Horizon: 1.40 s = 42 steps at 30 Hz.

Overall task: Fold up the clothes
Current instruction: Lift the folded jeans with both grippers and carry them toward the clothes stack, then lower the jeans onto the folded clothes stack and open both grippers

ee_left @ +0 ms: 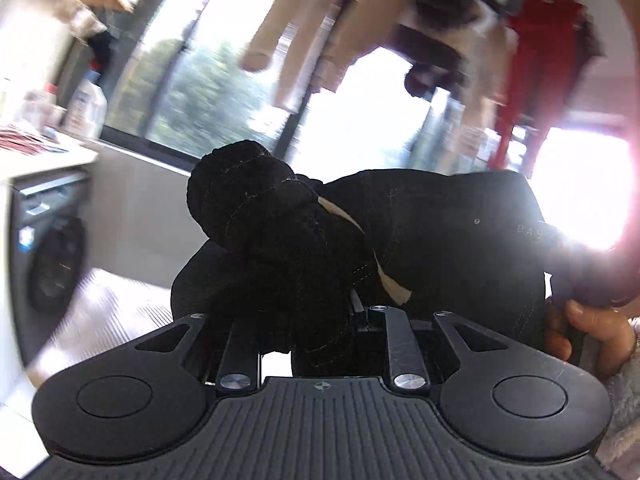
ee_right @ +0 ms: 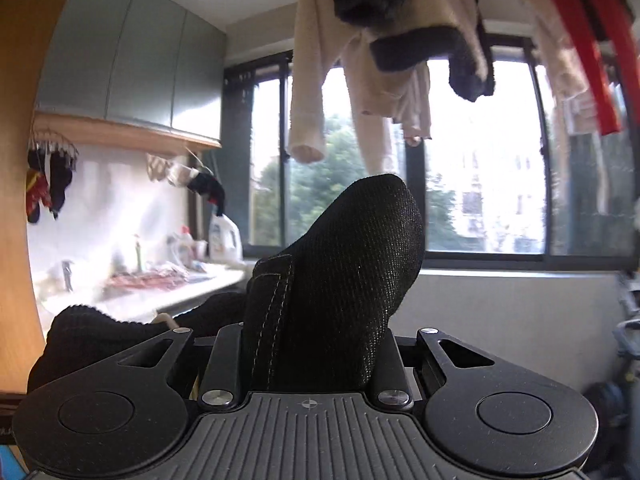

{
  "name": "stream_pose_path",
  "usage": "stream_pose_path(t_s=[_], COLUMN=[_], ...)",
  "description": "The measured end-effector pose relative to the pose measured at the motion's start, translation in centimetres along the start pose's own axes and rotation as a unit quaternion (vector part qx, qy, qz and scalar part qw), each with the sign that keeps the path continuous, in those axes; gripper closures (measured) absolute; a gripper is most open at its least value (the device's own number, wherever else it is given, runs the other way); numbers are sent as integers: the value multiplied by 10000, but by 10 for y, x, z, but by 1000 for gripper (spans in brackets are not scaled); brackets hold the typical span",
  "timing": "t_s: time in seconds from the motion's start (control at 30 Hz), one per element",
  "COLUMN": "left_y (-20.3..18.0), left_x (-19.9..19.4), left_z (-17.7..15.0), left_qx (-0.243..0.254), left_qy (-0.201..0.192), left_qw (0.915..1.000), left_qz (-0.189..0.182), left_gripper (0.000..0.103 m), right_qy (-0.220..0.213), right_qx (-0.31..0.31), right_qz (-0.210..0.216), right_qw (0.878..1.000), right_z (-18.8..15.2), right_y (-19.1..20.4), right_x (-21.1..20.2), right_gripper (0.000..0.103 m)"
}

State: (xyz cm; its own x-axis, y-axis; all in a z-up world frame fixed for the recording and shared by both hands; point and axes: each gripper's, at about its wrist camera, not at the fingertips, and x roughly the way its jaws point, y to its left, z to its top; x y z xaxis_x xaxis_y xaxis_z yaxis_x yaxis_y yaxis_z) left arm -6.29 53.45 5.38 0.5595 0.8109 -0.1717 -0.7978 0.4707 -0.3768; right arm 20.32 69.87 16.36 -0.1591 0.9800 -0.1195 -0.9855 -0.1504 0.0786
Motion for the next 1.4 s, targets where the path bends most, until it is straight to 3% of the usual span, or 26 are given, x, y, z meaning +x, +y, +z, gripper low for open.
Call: stream_pose_path(t_s=[0.2,0.33,0.5,0.57,0.63,0.67,0.83,0.93,1.1,1.17,1.27,1.33,1.37,1.4], left_y=[42,81,130,138,145,148,154,146,147,150,151,151,151,152], left_x=[63,102,134,136,136,136,130,112,73,76,108,135,144,146], left_z=[19,-7,-88,-103,-99,-96,-87,-74,-46,-32,-22,-21,-22,-24], left_qx=[-303,-819,-1322,-1286,-1364,-1430,-1520,-1223,-747,-519,-299,-113,-41,-16], left_qy=[-65,-45,963,1102,1208,1274,1550,1417,759,551,606,775,864,962], left_qw=[9966,9915,9749,9728,9705,9690,9666,9741,9836,9843,9826,9793,9771,9742], left_qz=[767,1010,1511,1583,1580,1561,1364,1267,1457,1595,1731,1867,1943,2039], left_gripper=[80,79,76,72,68,64,53,49,38,37,37,42,61,70], right_qy=[478,1037,2013,2399,2780,2928,2723,2660,2945,3130,3231,3136,3080,2987], right_qx=[128,96,318,407,494,592,1796,2176,2820,3029,3293,3283,3251,3218], right_qz=[974,1374,1136,1038,937,894,781,805,1273,1398,1558,1474,1364,1271], right_qw=[9940,9850,9724,9644,9547,9501,9421,9356,9042,8892,8734,8787,8836,8894], right_z=[7,-17,-114,-153,-192,-208,-199,-189,-210,-229,-250,-253,-251,-248], right_y=[-54,-74,-87,-92,-97,-101,-155,-181,-183,-174,-147,-138,-135,-132], right_x=[150,232,282,302,322,330,310,272,181,150,117,106,104,103], right_gripper=[83,83,82,78,56,51,39,39,39,38,39,39,43,61])
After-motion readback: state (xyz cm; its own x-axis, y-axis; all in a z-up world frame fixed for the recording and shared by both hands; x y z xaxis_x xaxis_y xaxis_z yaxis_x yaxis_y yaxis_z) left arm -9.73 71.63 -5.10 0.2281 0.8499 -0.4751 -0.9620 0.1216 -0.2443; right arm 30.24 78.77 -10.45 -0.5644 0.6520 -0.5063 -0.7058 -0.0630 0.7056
